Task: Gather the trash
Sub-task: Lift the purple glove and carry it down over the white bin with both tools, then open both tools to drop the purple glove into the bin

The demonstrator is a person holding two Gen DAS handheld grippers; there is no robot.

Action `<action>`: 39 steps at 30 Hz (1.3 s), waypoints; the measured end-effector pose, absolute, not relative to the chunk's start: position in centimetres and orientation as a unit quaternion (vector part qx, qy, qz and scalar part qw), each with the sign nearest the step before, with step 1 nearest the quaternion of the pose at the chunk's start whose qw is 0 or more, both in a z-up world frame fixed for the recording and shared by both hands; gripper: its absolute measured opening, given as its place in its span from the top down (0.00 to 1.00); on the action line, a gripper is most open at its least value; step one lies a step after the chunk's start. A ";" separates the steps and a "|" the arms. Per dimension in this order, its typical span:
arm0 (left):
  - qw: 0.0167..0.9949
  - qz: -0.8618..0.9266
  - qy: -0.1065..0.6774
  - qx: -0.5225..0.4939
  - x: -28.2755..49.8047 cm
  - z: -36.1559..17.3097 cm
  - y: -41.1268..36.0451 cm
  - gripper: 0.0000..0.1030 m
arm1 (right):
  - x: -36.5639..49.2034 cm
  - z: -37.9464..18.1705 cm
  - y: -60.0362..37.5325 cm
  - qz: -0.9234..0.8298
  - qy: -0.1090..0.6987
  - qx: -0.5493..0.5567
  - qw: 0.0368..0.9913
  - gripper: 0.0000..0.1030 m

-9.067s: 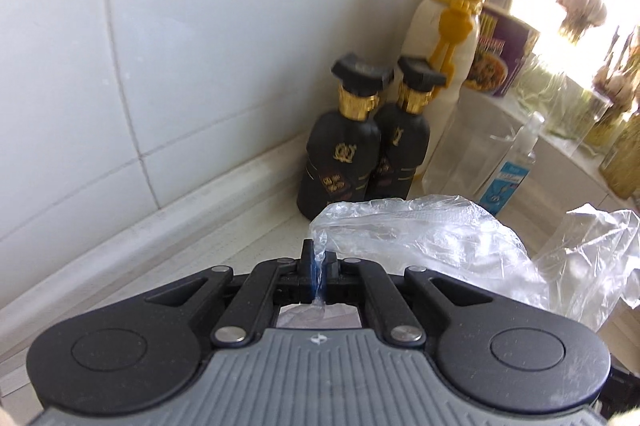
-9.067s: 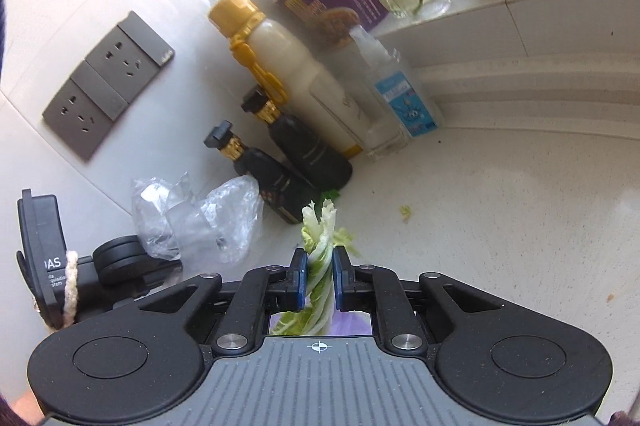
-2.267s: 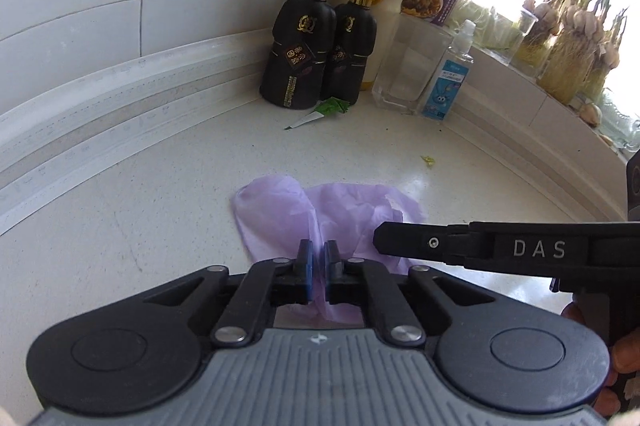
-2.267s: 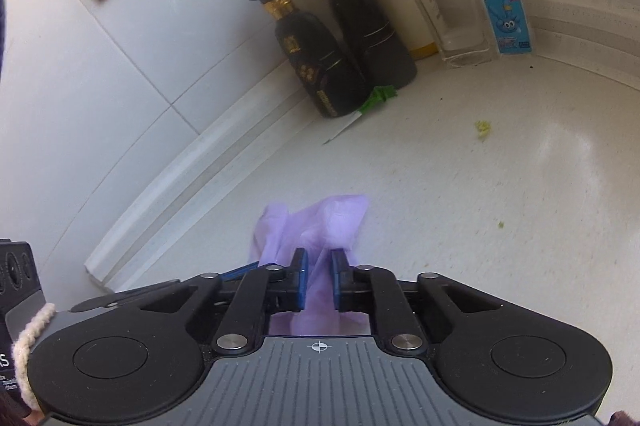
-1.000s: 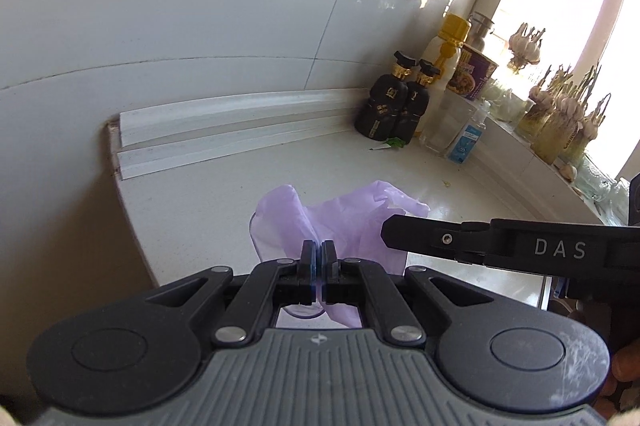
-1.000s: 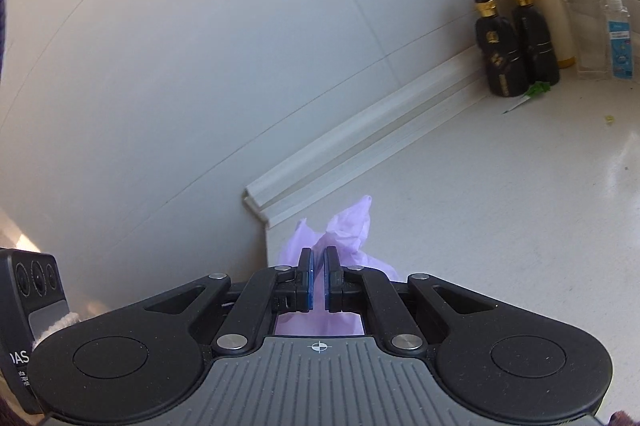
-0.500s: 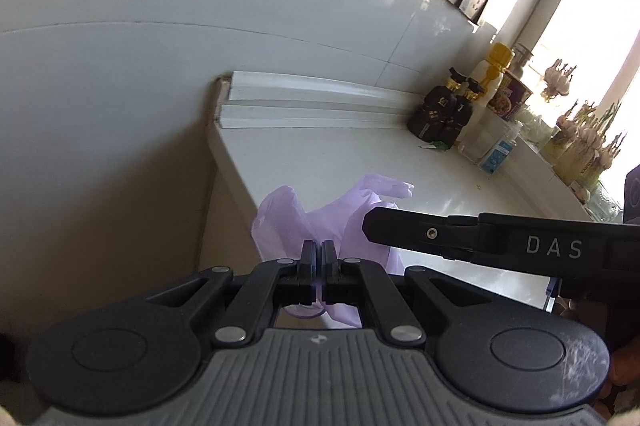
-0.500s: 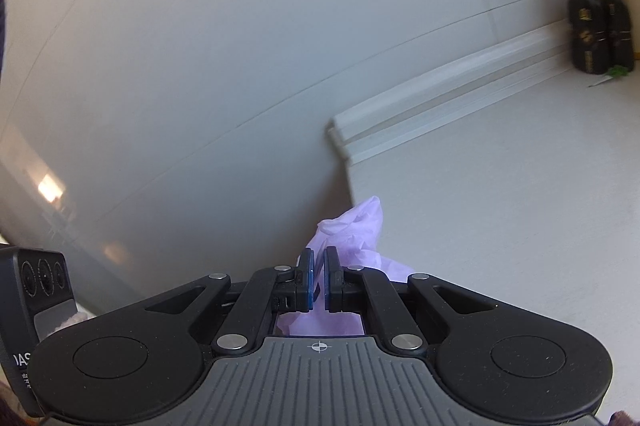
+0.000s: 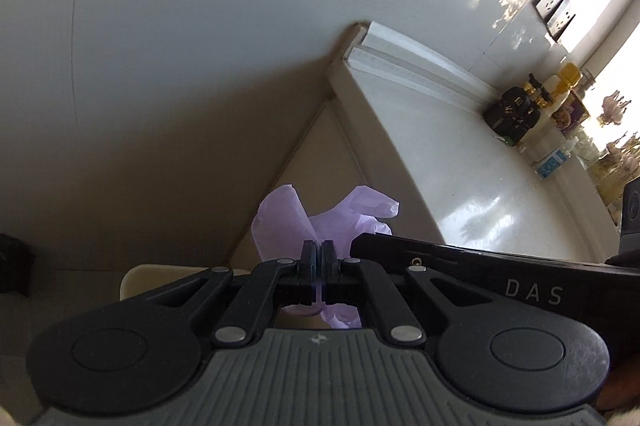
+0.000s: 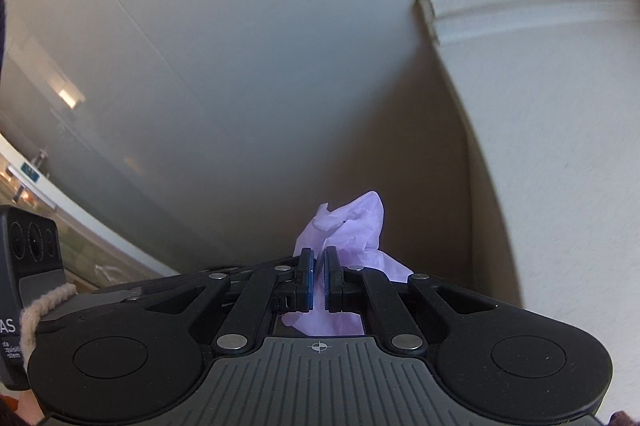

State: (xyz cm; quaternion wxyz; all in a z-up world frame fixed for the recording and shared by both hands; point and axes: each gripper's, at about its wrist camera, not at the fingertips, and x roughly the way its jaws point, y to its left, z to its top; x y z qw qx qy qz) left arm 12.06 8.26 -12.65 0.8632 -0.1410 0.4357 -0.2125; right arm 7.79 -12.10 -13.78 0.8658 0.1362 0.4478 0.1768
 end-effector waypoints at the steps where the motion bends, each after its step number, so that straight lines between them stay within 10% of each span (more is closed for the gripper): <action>1: 0.861 -0.208 0.440 -0.144 12.0 -13.2 8.6 0.98 | 8.0 -14.4 -11.9 0.176 0.455 0.136 0.862 0.96; 27: 0.815 -0.134 0.553 -0.108 14.5 -25.6 10.1 0.97 | 13.3 -28.0 -10.2 0.117 0.589 0.111 0.792 0.88; 32: 0.802 -0.120 0.575 -0.108 15.3 -28.0 10.6 0.73 | 12.9 -28.5 -10.2 0.113 0.598 0.084 0.789 0.79; 39: 0.798 -0.120 0.584 -0.085 15.7 -29.1 10.1 0.39 | 13.3 -29.2 -10.9 0.104 0.594 0.078 0.794 0.43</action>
